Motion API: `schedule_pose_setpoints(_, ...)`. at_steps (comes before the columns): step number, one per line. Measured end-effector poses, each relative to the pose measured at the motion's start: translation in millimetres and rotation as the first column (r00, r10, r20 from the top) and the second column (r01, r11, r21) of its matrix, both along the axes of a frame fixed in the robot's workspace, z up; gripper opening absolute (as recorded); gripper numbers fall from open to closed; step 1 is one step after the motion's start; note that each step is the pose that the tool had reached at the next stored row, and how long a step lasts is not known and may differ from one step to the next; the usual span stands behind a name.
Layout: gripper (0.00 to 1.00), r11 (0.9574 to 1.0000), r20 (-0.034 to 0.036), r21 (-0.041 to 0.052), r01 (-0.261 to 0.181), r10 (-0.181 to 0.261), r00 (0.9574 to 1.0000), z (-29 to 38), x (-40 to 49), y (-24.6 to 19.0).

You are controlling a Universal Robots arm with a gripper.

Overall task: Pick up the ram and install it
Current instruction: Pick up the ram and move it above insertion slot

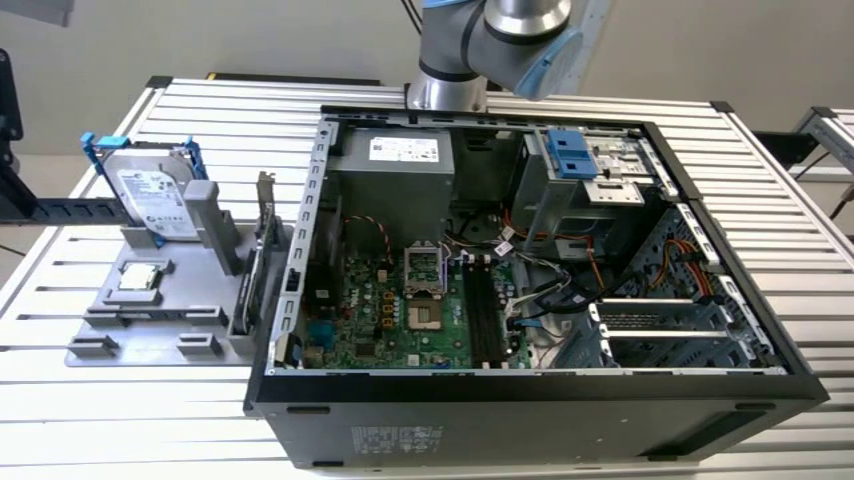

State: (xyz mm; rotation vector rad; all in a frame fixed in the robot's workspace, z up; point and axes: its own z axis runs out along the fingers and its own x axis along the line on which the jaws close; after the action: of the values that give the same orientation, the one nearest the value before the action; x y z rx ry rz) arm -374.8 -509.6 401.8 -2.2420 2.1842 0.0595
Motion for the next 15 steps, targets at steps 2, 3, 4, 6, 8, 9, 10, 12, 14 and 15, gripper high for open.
schedule_pose_setpoints(2, 0.0, 1.0, 0.0, 0.0, 0.0, 0.0, 1.0, 1.3, 0.0, 0.0)
schedule_pose_setpoints(3, 0.0, 1.0, 0.0, 0.0, 0.0, 0.0, 1.0, 1.9, 0.0, 0.0)
schedule_pose_setpoints(4, 0.0, 1.0, 0.0, 0.0, 0.0, 0.0, 1.0, 2.5, 0.0, 0.0)
schedule_pose_setpoints(6, 0.0, 1.0, 0.0, 0.0, 0.0, 0.0, 1.0, 3.9, 0.0, 0.0)
schedule_pose_setpoints(8, 0.0, 1.0, 0.0, 0.0, 0.0, 0.0, 1.0, 5.0, 0.0, 0.0)
schedule_pose_setpoints(9, 0.0, 1.0, -0.0001, 0.0, 0.0, 0.0, 1.0, 5.6, 0.0, 0.0)
schedule_pose_setpoints(10, 0.0, 1.0, 0.0, 0.0, 0.0, 0.0, 1.0, 6.1, 0.0, 0.0)
schedule_pose_setpoints(12, 0.0, 1.0, 0.0, 0.0, 0.0, 0.0, 1.0, 6.7, 0.0, 0.0)
schedule_pose_setpoints(14, 0.0, 1.0, 0.0, 0.0, 0.0, 0.0, 1.0, 7.5, 0.0, 0.0)
schedule_pose_setpoints(15, 0.0, 1.0, 0.0, 0.0, 0.0, 0.0, 1.0, 7.9, 0.0, 0.0)
